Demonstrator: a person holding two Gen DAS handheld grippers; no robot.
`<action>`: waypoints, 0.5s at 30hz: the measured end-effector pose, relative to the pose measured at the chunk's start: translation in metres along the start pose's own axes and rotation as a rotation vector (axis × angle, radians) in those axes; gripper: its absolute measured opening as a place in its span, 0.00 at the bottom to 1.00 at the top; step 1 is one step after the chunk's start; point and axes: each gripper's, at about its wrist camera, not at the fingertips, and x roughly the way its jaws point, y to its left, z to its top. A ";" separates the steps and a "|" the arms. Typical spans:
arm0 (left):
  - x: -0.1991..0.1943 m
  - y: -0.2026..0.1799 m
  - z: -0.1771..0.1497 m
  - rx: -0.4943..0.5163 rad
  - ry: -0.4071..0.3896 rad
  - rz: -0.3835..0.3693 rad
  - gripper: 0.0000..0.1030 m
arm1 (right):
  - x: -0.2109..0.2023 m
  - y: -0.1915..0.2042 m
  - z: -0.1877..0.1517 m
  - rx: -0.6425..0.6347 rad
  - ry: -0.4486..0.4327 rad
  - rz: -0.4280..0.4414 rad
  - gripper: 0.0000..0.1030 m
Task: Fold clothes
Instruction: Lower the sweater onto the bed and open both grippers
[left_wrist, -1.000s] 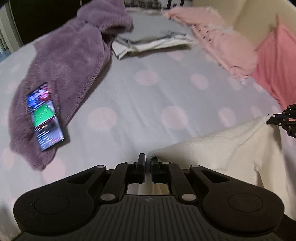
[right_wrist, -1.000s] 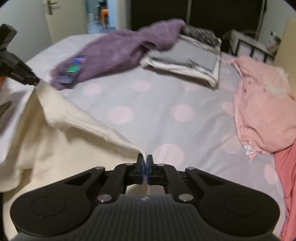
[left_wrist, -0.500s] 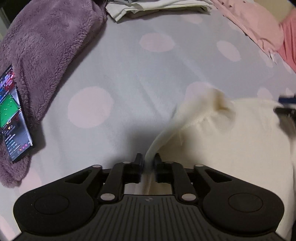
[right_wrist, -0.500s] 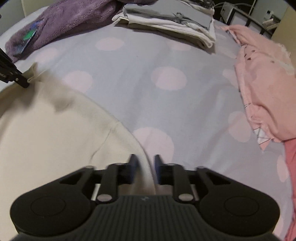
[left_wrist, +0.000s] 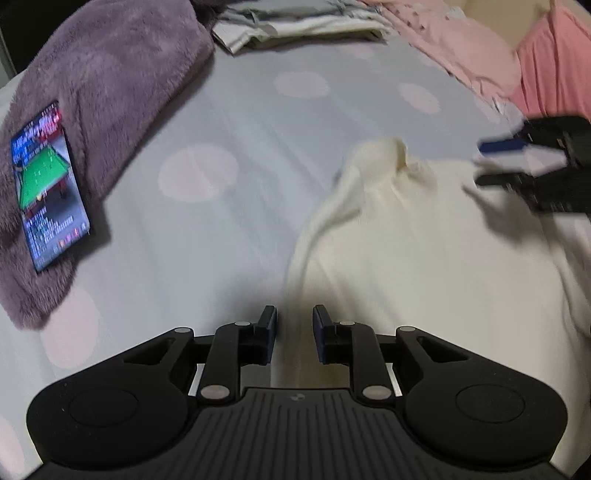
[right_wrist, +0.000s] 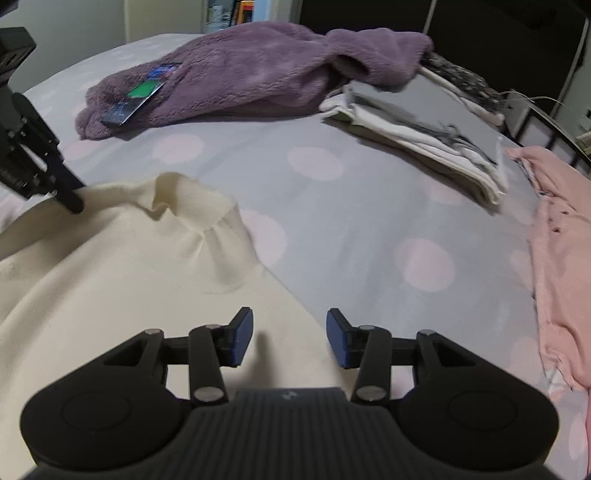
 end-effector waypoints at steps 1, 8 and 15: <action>0.000 0.001 -0.004 -0.002 -0.001 -0.009 0.18 | 0.003 -0.001 0.000 -0.010 0.004 0.001 0.46; 0.001 0.017 -0.023 -0.037 0.006 -0.047 0.18 | 0.017 -0.030 -0.006 -0.002 0.061 0.070 0.51; 0.010 0.031 -0.015 -0.134 -0.049 -0.059 0.07 | 0.034 -0.049 -0.009 0.074 0.100 0.167 0.34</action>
